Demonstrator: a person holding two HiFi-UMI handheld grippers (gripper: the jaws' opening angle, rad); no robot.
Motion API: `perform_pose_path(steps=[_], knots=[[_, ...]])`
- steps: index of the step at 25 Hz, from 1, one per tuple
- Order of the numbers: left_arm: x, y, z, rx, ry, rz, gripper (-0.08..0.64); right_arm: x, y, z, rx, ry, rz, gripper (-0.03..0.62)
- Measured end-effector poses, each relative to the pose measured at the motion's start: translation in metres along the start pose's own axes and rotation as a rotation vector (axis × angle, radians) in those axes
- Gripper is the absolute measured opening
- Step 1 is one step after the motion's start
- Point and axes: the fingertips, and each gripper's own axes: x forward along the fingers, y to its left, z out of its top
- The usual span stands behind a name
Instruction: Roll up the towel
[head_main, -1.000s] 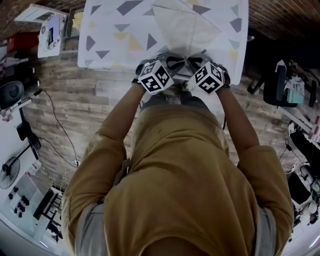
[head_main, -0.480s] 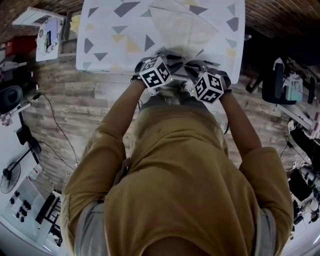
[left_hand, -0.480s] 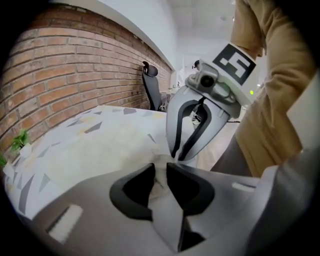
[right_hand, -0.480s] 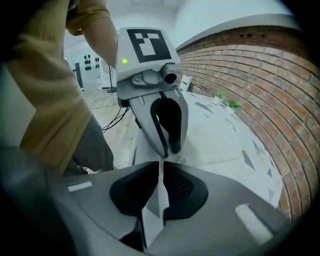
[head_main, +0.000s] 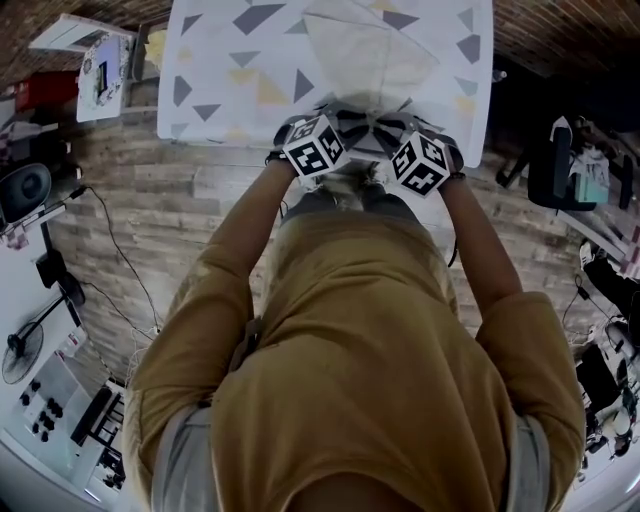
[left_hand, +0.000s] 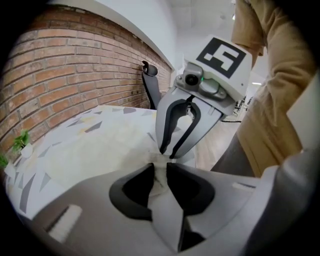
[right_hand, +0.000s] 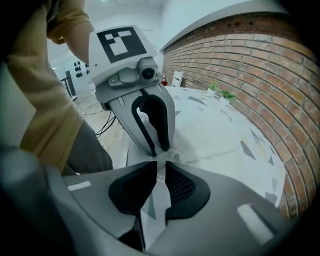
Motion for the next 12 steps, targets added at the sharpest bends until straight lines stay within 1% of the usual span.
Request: perform_pose_path(steps=[4, 6, 9, 12], knots=[[0.000, -0.001, -0.001, 0.013, -0.002, 0.003, 0.090, -0.003, -0.006, 0.013, 0.007, -0.032, -0.029, 0.032], [0.000, -0.002, -0.001, 0.023, -0.002, 0.009, 0.090, 0.004, -0.008, 0.009, 0.024, -0.008, -0.037, 0.034], [0.000, -0.002, -0.002, 0.028, -0.007, 0.015, 0.091, 0.010, -0.013, 0.002, 0.077, 0.016, -0.039, 0.035], [-0.001, -0.002, 0.000, 0.030, -0.015, 0.022, 0.091, 0.011, -0.014, 0.000, 0.081, 0.021, -0.036, 0.034]])
